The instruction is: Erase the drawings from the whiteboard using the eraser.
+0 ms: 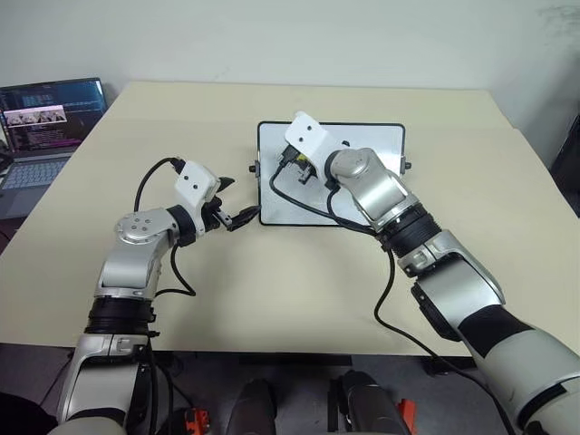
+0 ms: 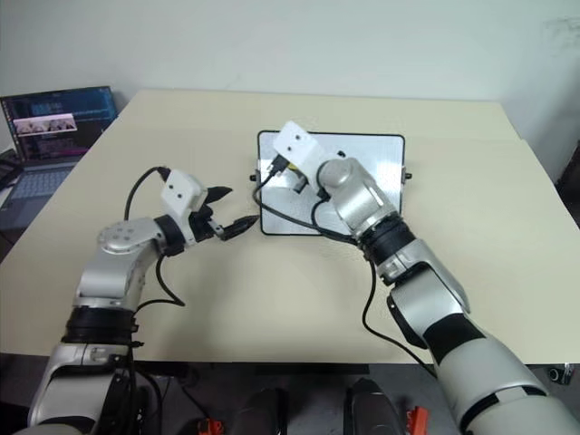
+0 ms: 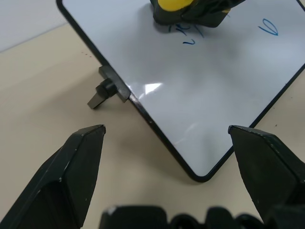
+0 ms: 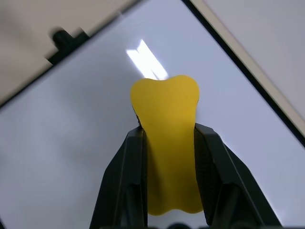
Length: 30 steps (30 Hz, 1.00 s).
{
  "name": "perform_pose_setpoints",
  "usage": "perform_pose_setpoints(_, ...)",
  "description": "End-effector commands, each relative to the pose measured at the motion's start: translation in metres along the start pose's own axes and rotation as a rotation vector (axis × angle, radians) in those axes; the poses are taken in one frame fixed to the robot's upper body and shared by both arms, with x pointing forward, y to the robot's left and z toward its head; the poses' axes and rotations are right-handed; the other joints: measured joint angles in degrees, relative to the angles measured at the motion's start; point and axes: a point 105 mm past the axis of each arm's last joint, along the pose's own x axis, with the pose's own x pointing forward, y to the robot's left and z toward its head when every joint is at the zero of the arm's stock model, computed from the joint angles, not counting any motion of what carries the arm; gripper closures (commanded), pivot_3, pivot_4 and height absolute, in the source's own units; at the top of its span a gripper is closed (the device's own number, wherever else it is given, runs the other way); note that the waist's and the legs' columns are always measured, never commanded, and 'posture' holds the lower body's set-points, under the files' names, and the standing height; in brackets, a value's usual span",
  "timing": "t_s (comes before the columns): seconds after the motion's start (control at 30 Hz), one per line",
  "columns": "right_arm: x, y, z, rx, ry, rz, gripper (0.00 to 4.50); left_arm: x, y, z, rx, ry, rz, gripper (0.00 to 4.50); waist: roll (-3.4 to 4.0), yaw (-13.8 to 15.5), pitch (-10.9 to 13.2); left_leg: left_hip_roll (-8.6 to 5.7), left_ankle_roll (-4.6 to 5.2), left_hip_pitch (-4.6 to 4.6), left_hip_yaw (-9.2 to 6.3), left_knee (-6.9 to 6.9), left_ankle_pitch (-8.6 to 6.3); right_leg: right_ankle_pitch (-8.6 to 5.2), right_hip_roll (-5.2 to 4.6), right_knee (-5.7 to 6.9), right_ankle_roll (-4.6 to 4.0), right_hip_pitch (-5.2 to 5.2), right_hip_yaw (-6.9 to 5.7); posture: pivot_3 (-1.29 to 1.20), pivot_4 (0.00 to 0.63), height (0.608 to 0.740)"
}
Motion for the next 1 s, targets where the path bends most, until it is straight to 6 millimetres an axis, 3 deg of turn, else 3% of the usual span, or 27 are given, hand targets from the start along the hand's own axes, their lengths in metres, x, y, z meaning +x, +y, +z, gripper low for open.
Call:
perform_pose_setpoints(0.03, -0.002, -0.019, 0.020, -0.016, -0.058, -0.066, 3.51, -0.007, 0.006, 0.017, 0.040, -0.042, 0.027, 0.00, 0.00, -0.2, 0.0, 0.00, 0.00, 0.00, 0.00, 0.00, 0.00, 0.00, 0.00, 0.00, 0.00, 0.00, 0.00, 0.00, 0.150, 0.740)
perform_pose_setpoints(0.17, 0.002, -0.024, 0.012, -0.001, -0.036, -0.082, 3.51, -0.008, 0.005, 0.016, 0.040, -0.036, 0.028, 0.00, 0.00, -0.2, 0.0, 0.00, 0.00, 0.02, -0.01, 0.00, 0.00, 0.00, 0.01, 0.03, 0.00, 0.00, 0.00, 0.00, 0.150, 0.740)
perform_pose_setpoints(0.3, 0.007, -0.013, 0.003, 0.015, -0.012, -0.040, 3.51, -0.011, 0.005, 0.016, 0.037, -0.033, 0.030, 0.00, 0.00, -0.3, 0.0, 0.00, 0.00, 0.03, -0.01, 0.01, 0.00, 0.00, 0.01, 0.03, 0.00, 0.01, 0.00, 0.00, 0.150, 0.740)
perform_pose_setpoints(0.63, 0.014, 0.050, -0.037, 0.015, 0.093, 0.220, 3.52, -0.016, 0.007, 0.016, 0.038, -0.024, 0.036, 0.00, -0.11, -1.0, -0.1, 0.01, 0.00, 0.49, -0.02, 0.01, 0.00, -0.01, 0.05, 0.09, 0.01, 0.40, 0.02, 0.00, 0.150, 0.740)
perform_pose_setpoints(0.77, 0.013, 0.064, -0.048, 0.014, 0.114, 0.263, 3.52, -0.016, 0.007, 0.016, 0.038, -0.022, 0.034, 0.00, -0.14, -1.3, -0.1, 0.01, 0.02, 0.53, -0.06, 0.05, 0.03, 0.00, 0.07, 0.13, 0.03, 0.44, 0.02, 0.00, 0.150, 0.740)
perform_pose_setpoints(0.9, 0.013, 0.061, -0.053, 0.027, 0.118, 0.238, 3.52, -0.015, 0.008, 0.016, 0.039, -0.020, 0.033, 0.00, -0.15, -1.3, -0.1, 0.01, 0.12, 0.53, -0.08, 0.08, 0.12, 0.00, 0.08, 0.14, 0.13, 0.45, 0.02, 0.00, 0.150, 0.740)
perform_pose_setpoints(1.0, 0.014, 0.044, -0.053, 0.046, 0.111, 0.160, 3.52, -0.014, 0.008, 0.016, 0.041, -0.020, 0.031, 0.00, -0.15, -1.2, -0.1, 0.01, 0.16, 0.54, -0.08, 0.09, 0.14, 0.01, 0.08, 0.14, 0.15, 0.45, 0.02, 0.00, 0.150, 0.740)
